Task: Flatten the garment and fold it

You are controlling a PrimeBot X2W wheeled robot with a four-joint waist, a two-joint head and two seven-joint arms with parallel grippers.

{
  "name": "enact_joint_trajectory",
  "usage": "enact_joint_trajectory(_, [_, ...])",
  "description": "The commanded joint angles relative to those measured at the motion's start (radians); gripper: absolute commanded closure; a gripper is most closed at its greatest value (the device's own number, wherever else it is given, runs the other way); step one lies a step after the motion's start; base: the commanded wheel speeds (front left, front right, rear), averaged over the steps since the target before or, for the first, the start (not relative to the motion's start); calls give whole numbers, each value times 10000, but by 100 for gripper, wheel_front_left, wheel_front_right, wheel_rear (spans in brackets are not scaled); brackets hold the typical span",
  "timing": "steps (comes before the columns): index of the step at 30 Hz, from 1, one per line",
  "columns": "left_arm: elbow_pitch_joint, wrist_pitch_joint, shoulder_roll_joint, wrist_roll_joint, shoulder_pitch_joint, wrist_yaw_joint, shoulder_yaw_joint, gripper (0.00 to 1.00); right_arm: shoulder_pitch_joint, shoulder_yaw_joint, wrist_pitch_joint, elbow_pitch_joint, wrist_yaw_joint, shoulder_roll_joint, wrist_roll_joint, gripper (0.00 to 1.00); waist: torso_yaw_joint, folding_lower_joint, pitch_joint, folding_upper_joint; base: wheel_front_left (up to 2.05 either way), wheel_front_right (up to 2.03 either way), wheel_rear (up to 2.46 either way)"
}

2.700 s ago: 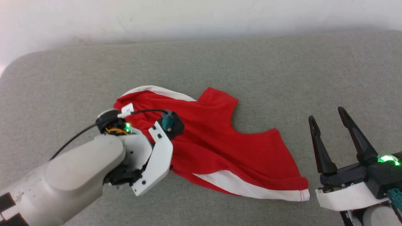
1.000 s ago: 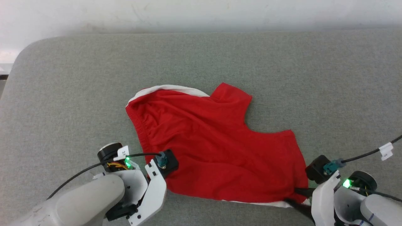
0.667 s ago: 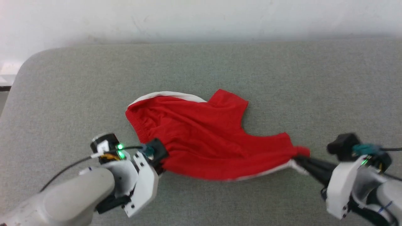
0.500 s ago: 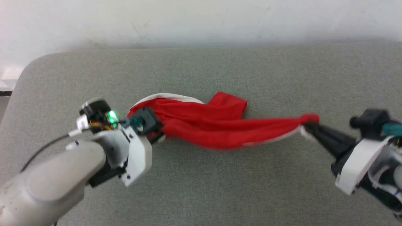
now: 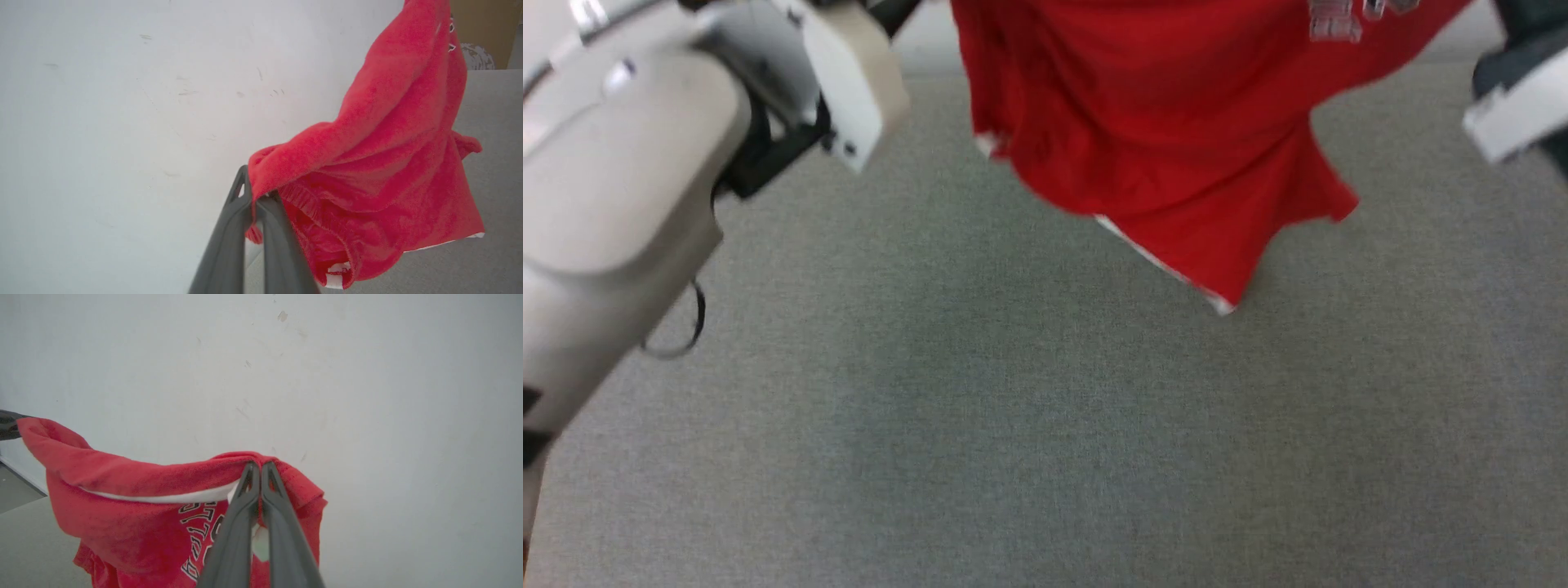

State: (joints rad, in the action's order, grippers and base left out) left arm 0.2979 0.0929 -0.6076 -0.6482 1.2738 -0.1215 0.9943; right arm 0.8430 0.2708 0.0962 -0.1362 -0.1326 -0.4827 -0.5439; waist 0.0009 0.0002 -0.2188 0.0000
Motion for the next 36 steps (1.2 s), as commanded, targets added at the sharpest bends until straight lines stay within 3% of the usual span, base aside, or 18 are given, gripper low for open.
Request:
enact_joint_trajectory(1, [207, -99, 114, 139, 285, 59, -94, 100, 393, -29, -14, -164, 19, 88, 190, 100, -63, -2, -631, 0, 0, 0, 0])
enact_joint_trajectory(8, [1934, -1219, 841, 952, 2516, 661, -808, 100, 3675, -56, -147, -1658, 19, 345, 1033, 100, -94, -2, -2081, 0, 0, 0, 0])
enact_joint_trajectory(14, [2888, -1964, 1079, 1217, 3761, 790, -1165, 100, 5722, -44, -538, -2562, 19, 173, 1535, 100, -46, -2, -2953, 0, 0, 0, 0])
enact_joint_trajectory(18, [3189, -2347, 1245, 1232, 3967, 795, -1213, 100, 6285, 17, -786, -3006, 19, 107, 1556, 100, 80, -2, -3234, 0, 0, 0, 0])
enact_joint_trajectory(25, [3377, -2975, 1179, 975, 2509, 950, -1069, 100, 4861, 913, -1346, -3487, 19, 58, 1256, 100, 31, -2, -2999, 0, 0, 0, 0])
enact_joint_trajectory(32, [3047, -3406, 776, 737, -816, 1386, -576, 100, 1814, 2386, -1910, -3131, 19, -308, 470, 100, -149, -2, -2048, 0, 0, 0, 0])
enact_joint_trajectory(36, [2348, -3509, 461, 591, -2861, 1869, -450, 100, -57, 2924, -2101, -2352, 19, -780, 28, 100, -172, -2, -1299, 0, 0, 0, 0])
